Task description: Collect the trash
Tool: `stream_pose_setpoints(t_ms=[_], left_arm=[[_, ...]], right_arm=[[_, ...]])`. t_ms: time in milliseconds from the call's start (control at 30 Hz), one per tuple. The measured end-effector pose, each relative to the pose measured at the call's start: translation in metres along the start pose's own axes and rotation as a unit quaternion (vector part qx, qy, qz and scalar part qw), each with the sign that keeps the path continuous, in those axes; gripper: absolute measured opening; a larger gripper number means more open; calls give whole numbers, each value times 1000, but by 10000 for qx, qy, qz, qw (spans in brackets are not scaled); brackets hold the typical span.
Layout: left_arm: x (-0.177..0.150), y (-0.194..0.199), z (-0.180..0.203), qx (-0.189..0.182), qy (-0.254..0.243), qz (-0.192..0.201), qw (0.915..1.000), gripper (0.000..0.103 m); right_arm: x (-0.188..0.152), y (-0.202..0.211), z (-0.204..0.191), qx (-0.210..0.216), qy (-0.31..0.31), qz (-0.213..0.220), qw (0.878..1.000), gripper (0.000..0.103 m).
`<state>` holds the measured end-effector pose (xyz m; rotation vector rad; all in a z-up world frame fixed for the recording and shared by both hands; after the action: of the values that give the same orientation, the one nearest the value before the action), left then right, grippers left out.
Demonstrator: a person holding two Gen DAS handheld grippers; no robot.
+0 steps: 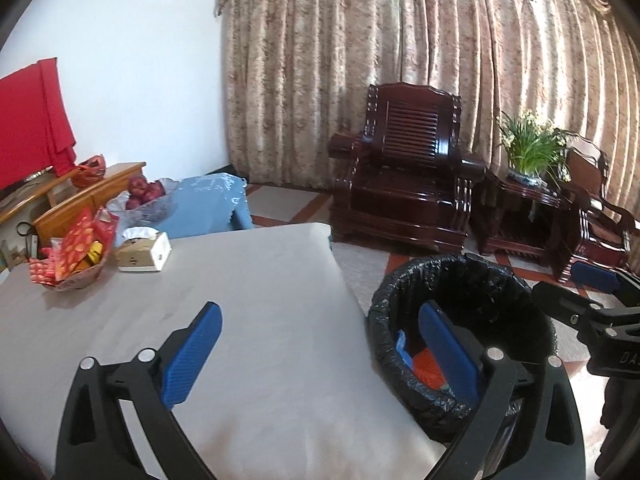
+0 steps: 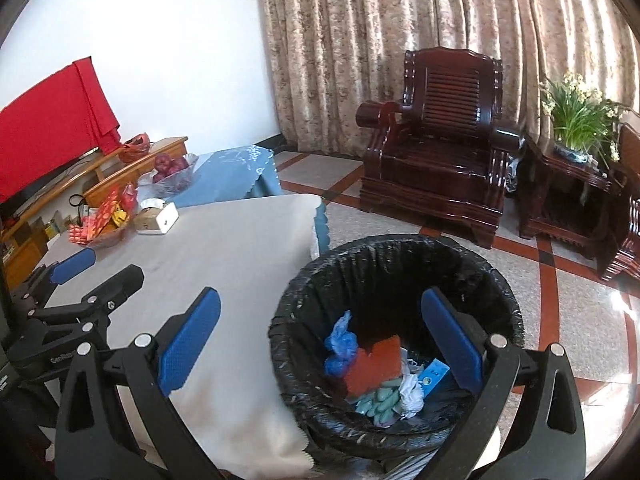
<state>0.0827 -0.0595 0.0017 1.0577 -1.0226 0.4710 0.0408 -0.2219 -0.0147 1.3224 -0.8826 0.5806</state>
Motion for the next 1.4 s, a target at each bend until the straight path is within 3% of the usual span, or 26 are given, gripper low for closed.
stream_pose_setpoints(t_ms=[567, 1400], left_arm=[[2, 40, -13, 285, 114, 304, 9991, 97], [2, 44, -11, 338, 74, 319, 9989, 97]], right_arm=[[8, 24, -29, 79, 274, 251, 9993, 98], [9, 28, -31, 81, 291, 277, 9992, 98]])
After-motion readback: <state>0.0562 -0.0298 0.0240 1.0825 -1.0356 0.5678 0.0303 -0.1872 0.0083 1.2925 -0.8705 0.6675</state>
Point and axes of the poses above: each gripper's, at about its wrist camera, not at the fingertips, and y roughly against the way its jaws point, z to its right, x to its top, the point moved 3 cm from there along -y, roughly the way its jaws point, and after that the axes turned 13 degrees about -x, right-handed, at the moved point
